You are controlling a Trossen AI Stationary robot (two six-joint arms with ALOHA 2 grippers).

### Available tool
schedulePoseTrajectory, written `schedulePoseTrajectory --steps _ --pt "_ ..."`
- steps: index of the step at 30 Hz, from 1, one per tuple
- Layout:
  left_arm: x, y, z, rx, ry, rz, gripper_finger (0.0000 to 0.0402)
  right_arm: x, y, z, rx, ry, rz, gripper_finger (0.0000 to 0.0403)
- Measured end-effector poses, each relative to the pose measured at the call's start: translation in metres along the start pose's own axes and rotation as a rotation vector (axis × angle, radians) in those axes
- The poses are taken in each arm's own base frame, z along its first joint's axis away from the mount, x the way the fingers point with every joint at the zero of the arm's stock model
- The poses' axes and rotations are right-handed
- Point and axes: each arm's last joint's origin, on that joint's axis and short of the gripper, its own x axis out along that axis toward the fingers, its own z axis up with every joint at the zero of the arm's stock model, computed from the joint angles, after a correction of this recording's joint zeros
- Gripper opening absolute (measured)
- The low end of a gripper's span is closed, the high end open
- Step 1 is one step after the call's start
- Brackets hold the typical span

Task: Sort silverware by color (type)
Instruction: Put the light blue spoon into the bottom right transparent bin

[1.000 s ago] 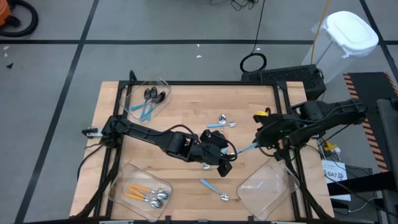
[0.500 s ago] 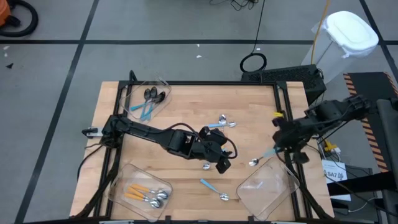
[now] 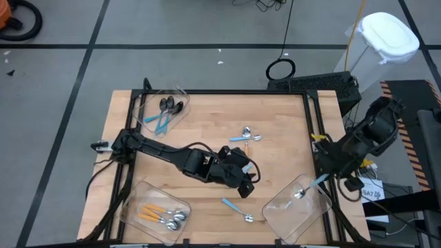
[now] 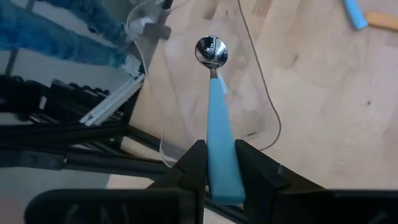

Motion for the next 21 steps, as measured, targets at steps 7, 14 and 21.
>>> schedulePoseTrajectory --steps 7,14,21 --pt "0.0 -0.009 -0.01 -0.045 -0.003 0.007 0.0239 0.013 0.014 0.005 -0.108 0.011 -0.112 0.0059" --pt "0.002 -0.016 -0.02 -0.066 0.005 0.006 0.0239 0.031 0.029 0.015 -0.193 0.033 -0.183 0.0059" --pt "0.001 -0.018 -0.023 -0.059 0.012 0.004 0.0239 0.056 0.041 0.017 -0.248 0.05 -0.201 0.0061"
